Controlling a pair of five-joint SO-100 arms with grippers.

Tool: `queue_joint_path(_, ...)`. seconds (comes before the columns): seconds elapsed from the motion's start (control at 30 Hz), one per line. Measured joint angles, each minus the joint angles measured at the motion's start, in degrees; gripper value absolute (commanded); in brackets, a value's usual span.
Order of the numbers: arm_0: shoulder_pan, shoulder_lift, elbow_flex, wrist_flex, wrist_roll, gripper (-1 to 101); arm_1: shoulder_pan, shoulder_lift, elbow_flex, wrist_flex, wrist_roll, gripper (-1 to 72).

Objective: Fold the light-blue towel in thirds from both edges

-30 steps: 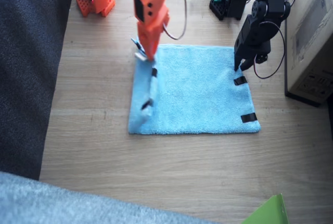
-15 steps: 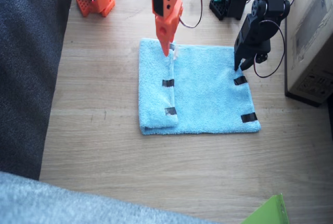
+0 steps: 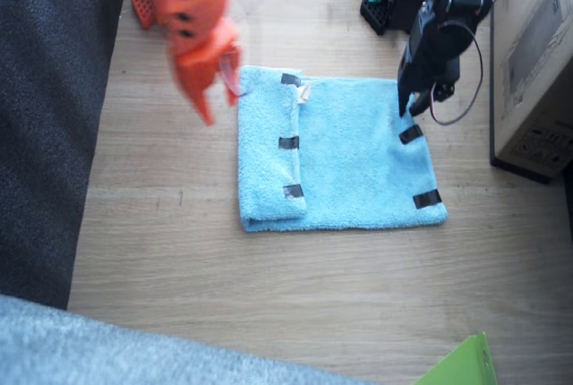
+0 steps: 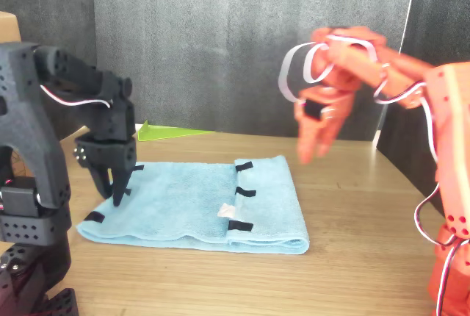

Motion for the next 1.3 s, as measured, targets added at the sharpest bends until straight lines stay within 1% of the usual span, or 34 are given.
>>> queue_joint_path(0.1, -1.67, 3.6, -2.37, 3.43, 0.35, 0, -2.29, 0.44, 4.22, -0.44, 0.26, 24.4)
queue_joint_path(0.17, -3.34, 5.19, -3.96, 5.45, 0.35, 0, -3.78, 1.41, 8.26, -2.11, 0.26, 24.5)
queue_joint_path(0.23, -4.66, 5.63, -5.8, 6.94, 0.35, 0, -3.87, 2.55, 11.6, -4.13, 0.26, 24.7)
queue_joint_path(0.43, -9.76, 4.66, -11.07, 10.11, 1.41, 0, -3.25, 6.06, 17.58, -7.12, 1.23, 25.2)
queue_joint_path(0.6, -13.71, -0.26, -18.46, 13.54, 1.41, 0, -3.69, 7.38, 19.69, -7.03, 1.58, 25.4)
queue_joint_path(0.77, -18.19, -6.5, -28.65, 18.28, 1.41, 0, -4.57, 7.65, 22.15, -8.53, 1.58, 25.6)
queue_joint_path(1.0, -23.64, -17.4, -43.68, 24.35, 1.76, 0, -5.45, 12.48, 26.02, -8.53, 0.97, 25.7)
queue_joint_path(1.07, -24.96, -21.45, -48.6, 26.37, 2.2, 0, -5.8, 12.92, 26.63, -8.0, 0.97, 25.8)
queue_joint_path(1.13, -26.46, -25.84, -54.49, 28.12, 2.29, 0, -5.98, 12.92, 27.51, -8.96, 0.97, 25.9)
queue_joint_path(1.2, -27.95, -30.41, -61.17, 31.38, 2.29, 0, -6.06, 12.92, 28.56, -9.05, 0.97, 25.9)
queue_joint_path(1.3, -30.32, -35.16, -69.17, 32.96, 3.08, 0, -6.24, 14.77, 30.15, -9.4, 0.97, 26.0)
